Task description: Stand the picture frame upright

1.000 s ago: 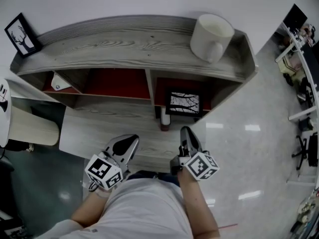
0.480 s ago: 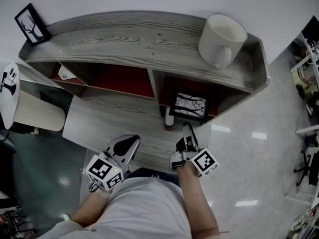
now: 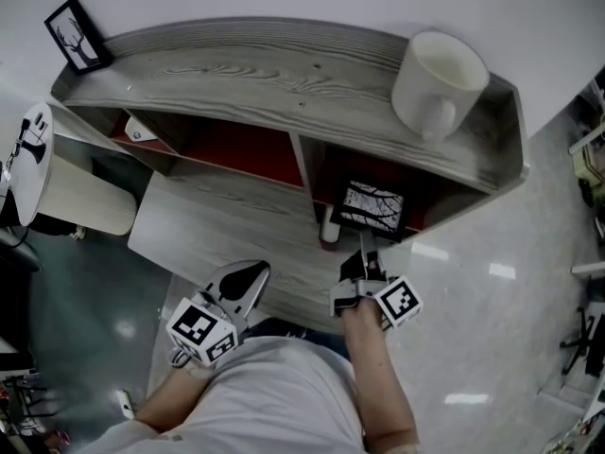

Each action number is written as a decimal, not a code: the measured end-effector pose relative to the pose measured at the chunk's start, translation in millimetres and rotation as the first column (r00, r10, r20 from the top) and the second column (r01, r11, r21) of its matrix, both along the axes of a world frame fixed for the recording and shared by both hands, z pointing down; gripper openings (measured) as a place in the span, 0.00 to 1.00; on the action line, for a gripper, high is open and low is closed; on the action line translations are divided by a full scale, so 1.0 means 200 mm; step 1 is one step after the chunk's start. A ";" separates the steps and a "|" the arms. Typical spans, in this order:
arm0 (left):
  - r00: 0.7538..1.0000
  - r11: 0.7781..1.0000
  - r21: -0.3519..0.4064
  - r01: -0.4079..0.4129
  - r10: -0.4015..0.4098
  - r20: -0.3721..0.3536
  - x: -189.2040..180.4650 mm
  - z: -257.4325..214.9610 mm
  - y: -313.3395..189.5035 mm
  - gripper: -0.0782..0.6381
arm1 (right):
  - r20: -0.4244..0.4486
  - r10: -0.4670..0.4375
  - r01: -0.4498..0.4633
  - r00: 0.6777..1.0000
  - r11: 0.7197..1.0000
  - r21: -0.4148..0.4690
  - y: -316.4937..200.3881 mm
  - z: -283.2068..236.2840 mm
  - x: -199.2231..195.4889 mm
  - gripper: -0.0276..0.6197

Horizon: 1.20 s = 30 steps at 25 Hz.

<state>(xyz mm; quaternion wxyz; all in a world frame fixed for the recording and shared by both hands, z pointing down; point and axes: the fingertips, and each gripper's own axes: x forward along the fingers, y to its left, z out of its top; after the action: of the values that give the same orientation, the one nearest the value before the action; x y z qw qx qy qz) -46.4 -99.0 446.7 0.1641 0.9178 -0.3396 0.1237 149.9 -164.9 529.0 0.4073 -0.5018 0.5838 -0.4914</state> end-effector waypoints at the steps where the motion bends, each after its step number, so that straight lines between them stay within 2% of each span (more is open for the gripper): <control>1: 1.000 1.000 0.000 0.005 -0.005 0.002 0.00 0.00 0.00 0.13 | 0.007 -0.001 0.001 1.000 1.000 -0.004 -0.01 0.01 0.00 0.26; 6: 1.000 1.000 0.006 0.019 -0.019 -0.002 0.00 -0.01 -0.03 0.13 | 0.043 -0.007 0.007 0.999 1.000 -0.016 -0.04 0.03 0.02 0.25; 11: 1.000 1.000 0.012 0.016 -0.016 -0.003 0.02 -0.02 -0.04 0.13 | -0.005 -0.010 0.010 1.000 1.000 -0.017 -0.04 0.01 0.02 0.19; 17: 1.000 1.000 0.014 0.006 -0.006 -0.009 0.03 -0.02 -0.05 0.13 | -0.038 -0.016 0.015 0.999 1.000 -0.019 -0.04 -0.01 0.02 0.19; 19: 1.000 1.000 0.015 0.006 -0.006 -0.011 0.03 -0.02 -0.05 0.13 | -0.085 -0.026 0.025 0.996 1.000 -0.012 -0.04 -0.04 0.01 0.19; 21: 1.000 1.000 0.016 0.006 -0.006 -0.014 0.02 -0.02 -0.04 0.13 | -0.183 -0.046 0.040 0.982 0.999 -0.033 -0.03 -0.05 0.02 0.19; 25: 1.000 1.000 0.016 0.003 -0.003 -0.020 0.01 -0.02 -0.03 0.13 | -0.376 -0.100 0.090 0.921 0.995 -0.044 -0.04 -0.13 0.01 0.18; 30: 1.000 1.000 0.019 0.006 -0.006 -0.028 -0.01 -0.03 -0.02 0.13 | -0.477 -0.152 0.151 0.866 0.988 -0.040 -0.08 -0.20 -0.03 0.18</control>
<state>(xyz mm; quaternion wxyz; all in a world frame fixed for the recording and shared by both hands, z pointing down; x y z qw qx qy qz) -48.5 -103.4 440.1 0.1603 0.9200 -0.3413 0.1069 143.1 -180.6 488.7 0.2103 -0.5607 0.7033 -0.3831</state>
